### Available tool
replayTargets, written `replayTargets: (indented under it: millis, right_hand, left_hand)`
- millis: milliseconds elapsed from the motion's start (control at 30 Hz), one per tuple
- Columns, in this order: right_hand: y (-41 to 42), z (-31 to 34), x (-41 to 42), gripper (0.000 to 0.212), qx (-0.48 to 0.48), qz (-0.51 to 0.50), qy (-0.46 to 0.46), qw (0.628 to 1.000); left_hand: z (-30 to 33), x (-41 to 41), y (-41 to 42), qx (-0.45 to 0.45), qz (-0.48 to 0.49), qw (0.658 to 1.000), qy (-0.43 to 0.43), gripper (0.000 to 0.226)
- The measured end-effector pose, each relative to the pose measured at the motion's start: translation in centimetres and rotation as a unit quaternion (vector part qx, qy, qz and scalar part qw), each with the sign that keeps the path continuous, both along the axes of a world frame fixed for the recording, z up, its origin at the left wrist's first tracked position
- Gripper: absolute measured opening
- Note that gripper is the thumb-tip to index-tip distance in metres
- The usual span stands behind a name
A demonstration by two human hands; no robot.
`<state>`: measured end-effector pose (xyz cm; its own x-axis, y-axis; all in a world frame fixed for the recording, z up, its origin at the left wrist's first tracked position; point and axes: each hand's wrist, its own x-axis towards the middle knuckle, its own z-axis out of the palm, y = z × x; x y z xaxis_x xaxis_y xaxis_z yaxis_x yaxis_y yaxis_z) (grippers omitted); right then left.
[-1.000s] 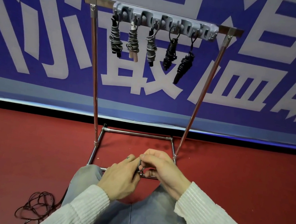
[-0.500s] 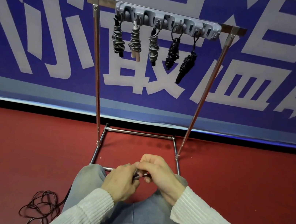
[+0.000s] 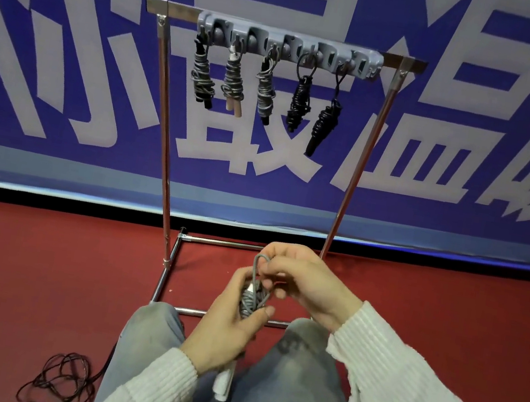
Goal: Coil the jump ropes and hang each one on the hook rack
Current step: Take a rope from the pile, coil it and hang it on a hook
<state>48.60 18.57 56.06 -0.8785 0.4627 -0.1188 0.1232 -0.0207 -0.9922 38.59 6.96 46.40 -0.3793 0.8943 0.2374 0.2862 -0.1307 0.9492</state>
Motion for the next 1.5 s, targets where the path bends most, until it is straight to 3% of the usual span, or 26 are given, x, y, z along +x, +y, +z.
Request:
replayTargets:
  millis: [133, 333, 467, 600, 800, 867, 933, 1033, 1100, 1167, 1233, 1367, 1433, 1500]
  right_hand:
    - [0.4, 1.7, 0.2, 0.013, 0.084, -0.021, 0.024, 0.996]
    - [0.0, 2.8, -0.6, 0.010, 0.132, -0.040, 0.070, 0.988]
    - [-0.4, 3.3, -0.9, 0.003, 0.075, -0.068, 0.106, 0.989]
    - [-0.7, 1.9, -0.7, 0.006, 0.018, -0.089, 0.127, 0.988]
    - [-3.8, -4.3, 0.1, 0.011, -0.003, 0.015, 0.121, 0.992]
    - [-4.6, -5.6, -0.3, 0.009, 0.098, 0.008, 0.085, 0.992]
    - [-4.6, -6.1, -1.0, 0.006, 0.118, -0.068, 0.085, 0.987]
    - [-4.3, -5.8, -2.1, 0.007, 0.050, -0.212, 0.112, 0.970]
    - [-4.2, -5.2, -2.6, 0.010, 0.003, -0.254, 0.128, 0.959]
    - [-3.9, -4.6, -3.1, 0.011, -0.060, -0.289, 0.151, 0.943]
    - [-3.4, -4.3, -3.6, 0.011, -0.112, -0.326, 0.171, 0.923]
    - [-2.5, -4.0, -4.2, 0.016, -0.146, -0.371, 0.187, 0.898]
    - [-2.1, -3.7, -3.9, 0.015, -0.154, -0.397, 0.198, 0.883]
    - [-1.6, -3.3, -3.4, 0.012, -0.184, -0.423, 0.218, 0.860]
  left_hand:
    - [1.8, -0.6, 0.1, 0.064, 0.047, 0.994, -0.079, 0.033]
    - [4.4, -2.2, 0.4, 0.065, 0.041, 0.997, 0.021, 0.015]
    - [5.5, -1.8, 0.6, 0.049, 0.043, 0.997, 0.035, 0.021]
    - [5.3, -3.2, 0.9, -0.059, 0.087, 0.991, 0.087, 0.033]
    - [2.4, -0.1, -0.8, -0.253, -0.084, 0.964, 0.022, 0.019]
    - [1.8, 0.3, -0.5, -0.239, -0.090, 0.967, 0.016, 0.020]
    - [2.4, 0.1, 0.0, -0.217, -0.083, 0.973, -0.005, 0.017]
    - [3.1, 0.5, 0.6, -0.179, -0.066, 0.976, -0.100, 0.013]
    - [3.1, 0.6, 0.9, -0.148, -0.019, 0.970, -0.194, 0.037]
    - [3.3, 0.7, 1.1, -0.127, 0.010, 0.940, -0.317, 0.048]
    - [3.8, 1.2, 1.2, -0.113, 0.016, 0.910, -0.398, 0.038]
    - [4.0, 2.0, 1.5, -0.098, 0.064, 0.933, -0.340, 0.024]
    - [4.0, 1.6, 0.9, -0.062, 0.022, 0.939, -0.338, 0.020]
    - [3.8, 2.0, 0.3, -0.039, 0.005, 0.965, -0.261, 0.014]
